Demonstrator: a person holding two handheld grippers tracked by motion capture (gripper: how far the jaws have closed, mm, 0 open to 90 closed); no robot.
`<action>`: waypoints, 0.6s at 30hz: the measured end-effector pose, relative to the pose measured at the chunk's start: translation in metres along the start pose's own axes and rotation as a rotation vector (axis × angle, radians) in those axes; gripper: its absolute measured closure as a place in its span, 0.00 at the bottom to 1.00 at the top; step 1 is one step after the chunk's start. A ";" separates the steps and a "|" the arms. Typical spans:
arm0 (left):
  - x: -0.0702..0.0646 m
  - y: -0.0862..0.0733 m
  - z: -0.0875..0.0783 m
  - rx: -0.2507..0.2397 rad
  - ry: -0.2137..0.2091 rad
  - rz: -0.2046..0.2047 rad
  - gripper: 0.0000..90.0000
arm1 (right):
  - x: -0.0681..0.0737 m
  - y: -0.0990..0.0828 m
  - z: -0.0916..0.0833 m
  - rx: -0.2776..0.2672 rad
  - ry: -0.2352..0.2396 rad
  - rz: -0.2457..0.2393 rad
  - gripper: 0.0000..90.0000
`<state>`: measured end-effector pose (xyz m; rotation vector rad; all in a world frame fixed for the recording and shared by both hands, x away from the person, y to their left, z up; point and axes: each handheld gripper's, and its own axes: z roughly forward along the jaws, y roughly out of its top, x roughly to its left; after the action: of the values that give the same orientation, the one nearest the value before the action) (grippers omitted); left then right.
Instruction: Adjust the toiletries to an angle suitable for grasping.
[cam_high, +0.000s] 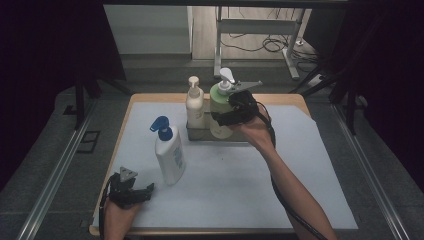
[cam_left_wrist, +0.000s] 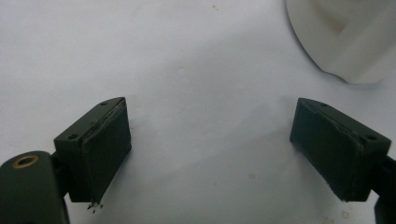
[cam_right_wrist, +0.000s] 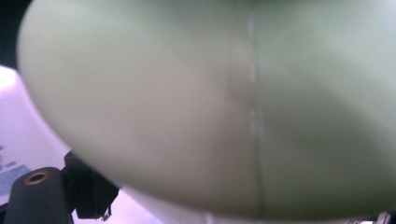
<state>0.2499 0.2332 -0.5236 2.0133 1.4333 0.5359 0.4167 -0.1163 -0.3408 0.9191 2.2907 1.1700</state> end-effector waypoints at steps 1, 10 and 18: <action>0.000 0.000 0.000 0.000 0.000 0.000 0.13 | -0.001 0.001 0.001 0.001 -0.003 0.000 0.14; 0.000 0.000 0.000 0.000 -0.001 0.000 0.13 | -0.012 0.005 0.014 0.006 -0.034 0.023 0.14; 0.000 0.000 0.000 0.002 -0.001 0.002 0.13 | -0.021 0.009 0.022 0.009 -0.061 0.034 0.14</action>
<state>0.2499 0.2335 -0.5235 2.0170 1.4319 0.5340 0.4481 -0.1146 -0.3447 0.9880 2.2418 1.1304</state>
